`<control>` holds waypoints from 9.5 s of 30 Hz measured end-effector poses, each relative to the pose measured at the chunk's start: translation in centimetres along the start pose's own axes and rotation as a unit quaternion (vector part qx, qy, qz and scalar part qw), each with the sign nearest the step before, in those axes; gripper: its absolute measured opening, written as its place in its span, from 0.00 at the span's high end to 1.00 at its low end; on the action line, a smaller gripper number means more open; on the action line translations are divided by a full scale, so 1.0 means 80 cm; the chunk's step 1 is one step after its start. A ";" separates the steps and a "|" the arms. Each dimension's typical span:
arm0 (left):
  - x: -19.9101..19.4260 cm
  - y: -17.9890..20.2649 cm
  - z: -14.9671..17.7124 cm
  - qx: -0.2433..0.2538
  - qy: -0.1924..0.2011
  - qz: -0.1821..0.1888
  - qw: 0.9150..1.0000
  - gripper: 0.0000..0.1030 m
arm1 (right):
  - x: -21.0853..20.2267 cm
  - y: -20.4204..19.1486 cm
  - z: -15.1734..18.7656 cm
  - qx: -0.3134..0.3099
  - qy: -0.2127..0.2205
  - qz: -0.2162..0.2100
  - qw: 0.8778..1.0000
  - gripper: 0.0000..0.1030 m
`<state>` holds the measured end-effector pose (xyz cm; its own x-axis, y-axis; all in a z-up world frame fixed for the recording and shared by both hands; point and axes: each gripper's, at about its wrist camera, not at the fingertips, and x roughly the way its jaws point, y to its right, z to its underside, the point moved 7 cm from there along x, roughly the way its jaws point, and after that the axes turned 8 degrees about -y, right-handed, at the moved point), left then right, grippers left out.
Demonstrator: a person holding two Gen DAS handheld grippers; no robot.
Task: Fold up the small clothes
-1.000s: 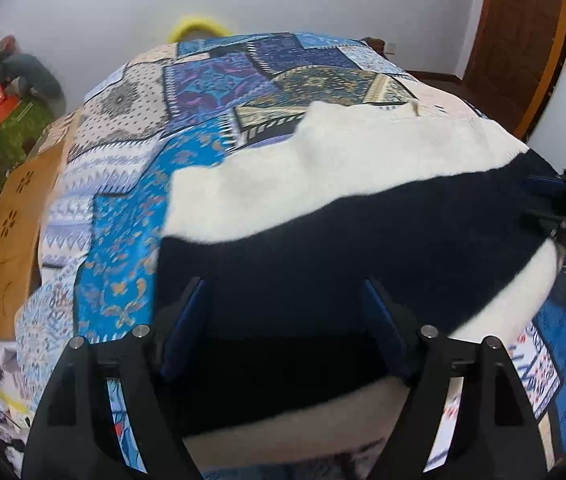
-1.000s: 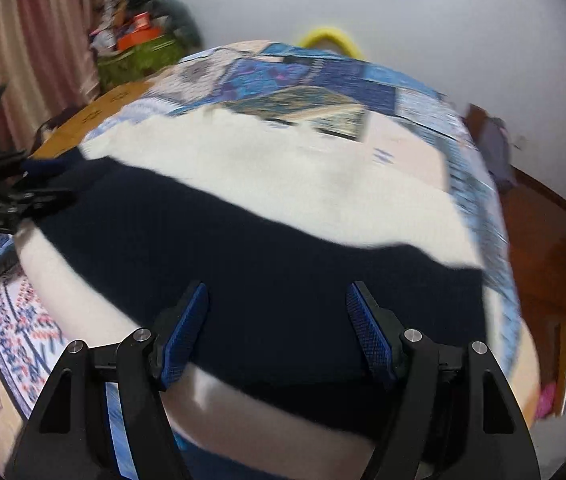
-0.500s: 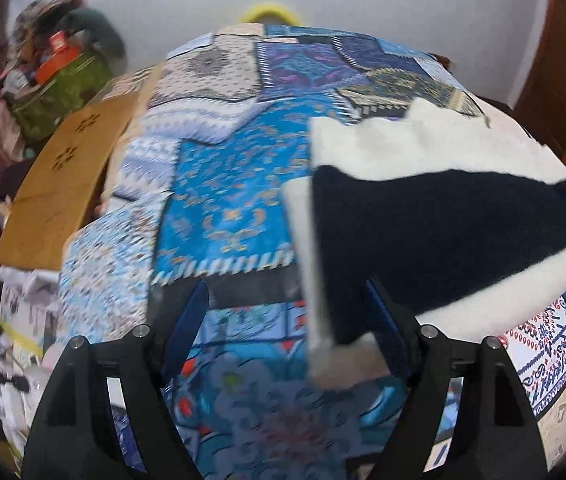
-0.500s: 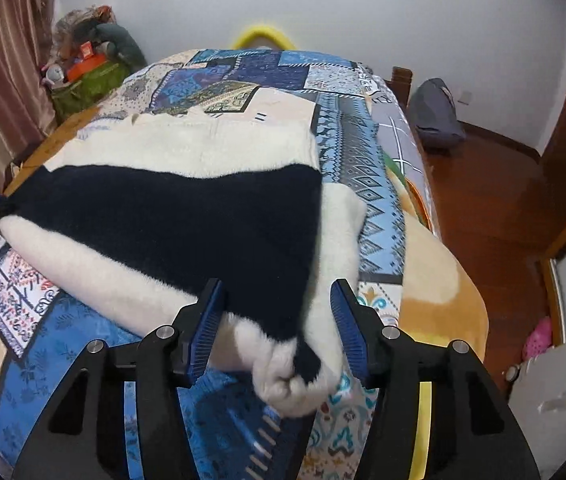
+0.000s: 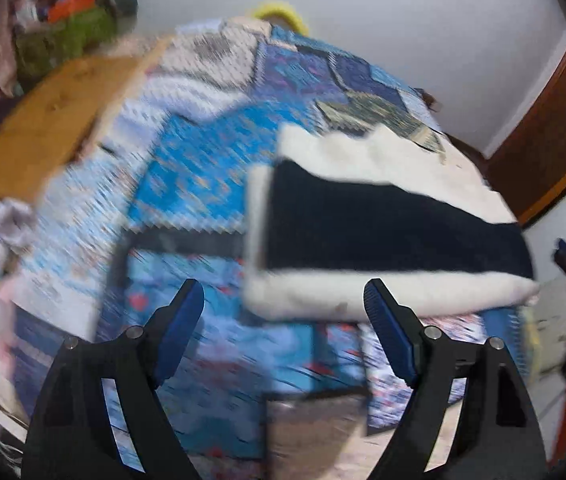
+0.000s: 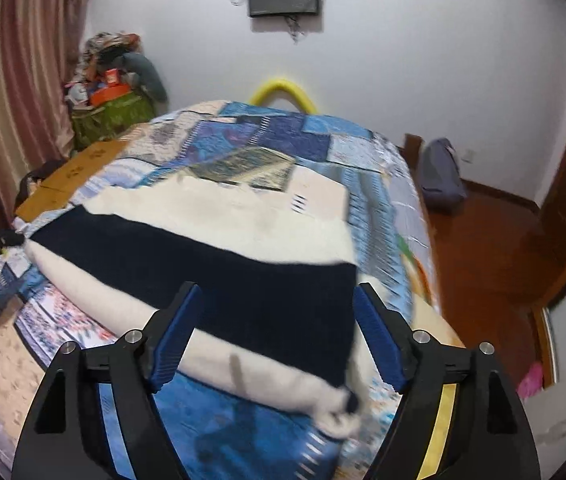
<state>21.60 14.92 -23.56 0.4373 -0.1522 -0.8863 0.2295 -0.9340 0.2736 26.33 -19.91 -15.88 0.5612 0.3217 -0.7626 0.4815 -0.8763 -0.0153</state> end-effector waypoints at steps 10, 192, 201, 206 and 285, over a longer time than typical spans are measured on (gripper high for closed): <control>0.062 0.034 0.014 -0.103 -0.074 0.164 0.978 0.20 | 0.089 -0.077 -0.004 -0.041 -0.053 -0.048 0.997 0.27; -0.028 -0.036 -0.122 0.038 0.023 0.123 0.991 0.36 | 0.171 -0.258 -0.116 0.022 -0.127 -0.303 0.944 0.58; 0.081 -0.122 -0.102 -0.054 -0.033 0.159 0.985 0.27 | 0.239 -0.265 -0.103 0.008 -0.158 -0.274 0.949 0.48; 0.058 -0.128 -0.084 -0.046 -0.015 0.107 0.993 0.21 | 0.219 -0.270 -0.098 -0.021 -0.140 -0.256 0.956 0.41; -0.370 0.079 0.110 0.097 0.391 -0.044 0.914 0.01 | -0.214 -0.322 -0.065 -0.079 0.271 -0.105 0.954 0.00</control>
<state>2.43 10.69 1.13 0.9304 0.1324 -0.3418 0.1675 -0.9830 0.0752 7.86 -0.97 0.94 0.6863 0.6594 -0.3069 0.6928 -0.7212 -0.0003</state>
